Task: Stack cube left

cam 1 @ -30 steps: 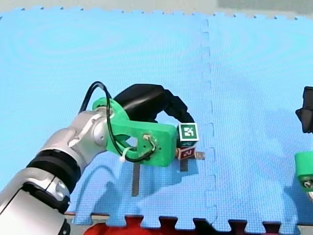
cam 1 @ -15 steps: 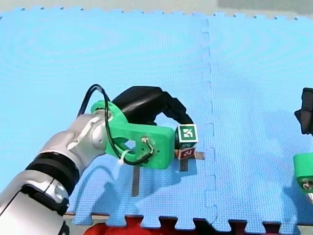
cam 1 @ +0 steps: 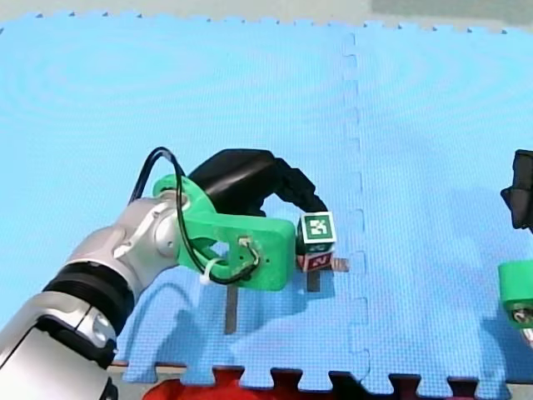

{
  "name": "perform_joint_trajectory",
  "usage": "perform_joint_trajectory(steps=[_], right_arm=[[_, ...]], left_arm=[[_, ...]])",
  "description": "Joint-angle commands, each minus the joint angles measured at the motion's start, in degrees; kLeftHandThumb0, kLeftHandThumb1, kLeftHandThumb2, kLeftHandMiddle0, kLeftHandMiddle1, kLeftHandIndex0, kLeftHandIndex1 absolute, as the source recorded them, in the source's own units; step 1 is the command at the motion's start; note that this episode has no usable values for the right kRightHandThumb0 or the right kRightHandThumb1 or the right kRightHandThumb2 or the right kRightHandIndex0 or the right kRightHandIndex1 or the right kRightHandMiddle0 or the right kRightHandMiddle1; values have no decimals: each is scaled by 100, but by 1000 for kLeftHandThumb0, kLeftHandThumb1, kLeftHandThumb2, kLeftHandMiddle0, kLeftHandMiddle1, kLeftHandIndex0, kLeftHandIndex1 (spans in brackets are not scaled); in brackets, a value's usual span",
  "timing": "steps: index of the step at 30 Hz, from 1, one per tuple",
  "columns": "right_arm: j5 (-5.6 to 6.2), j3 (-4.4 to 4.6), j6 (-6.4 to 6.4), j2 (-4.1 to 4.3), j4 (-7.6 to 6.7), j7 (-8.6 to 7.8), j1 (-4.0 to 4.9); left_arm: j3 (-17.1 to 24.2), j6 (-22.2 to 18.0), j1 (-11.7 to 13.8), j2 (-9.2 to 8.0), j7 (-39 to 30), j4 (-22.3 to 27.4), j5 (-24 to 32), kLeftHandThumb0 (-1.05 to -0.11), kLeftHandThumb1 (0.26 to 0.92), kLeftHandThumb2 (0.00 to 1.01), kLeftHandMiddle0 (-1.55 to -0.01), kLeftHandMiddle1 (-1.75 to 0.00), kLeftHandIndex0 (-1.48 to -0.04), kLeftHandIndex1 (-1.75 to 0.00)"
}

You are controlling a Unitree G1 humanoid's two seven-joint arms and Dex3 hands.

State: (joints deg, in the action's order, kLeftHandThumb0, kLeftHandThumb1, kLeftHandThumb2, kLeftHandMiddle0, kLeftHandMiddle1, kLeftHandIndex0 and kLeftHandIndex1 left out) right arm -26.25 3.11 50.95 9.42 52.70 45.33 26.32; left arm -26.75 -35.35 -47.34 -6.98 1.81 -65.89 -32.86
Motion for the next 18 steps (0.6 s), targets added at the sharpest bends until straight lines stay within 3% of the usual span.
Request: perform_joint_trajectory(steps=[1, 18], right_arm=[[12, -10, -2, 17, -10, 18, -13], [-26, 25, 16, -7, 49, 81, -9]], left_arm=[[17, -25, 1, 3, 34, -43, 28, -488, 823, 0, -901, -1628, -1289, -1], [-22, -87, 19, 71, 523, -240, -60, -491, 820, 1, -895, -1639, -1286, 0]])
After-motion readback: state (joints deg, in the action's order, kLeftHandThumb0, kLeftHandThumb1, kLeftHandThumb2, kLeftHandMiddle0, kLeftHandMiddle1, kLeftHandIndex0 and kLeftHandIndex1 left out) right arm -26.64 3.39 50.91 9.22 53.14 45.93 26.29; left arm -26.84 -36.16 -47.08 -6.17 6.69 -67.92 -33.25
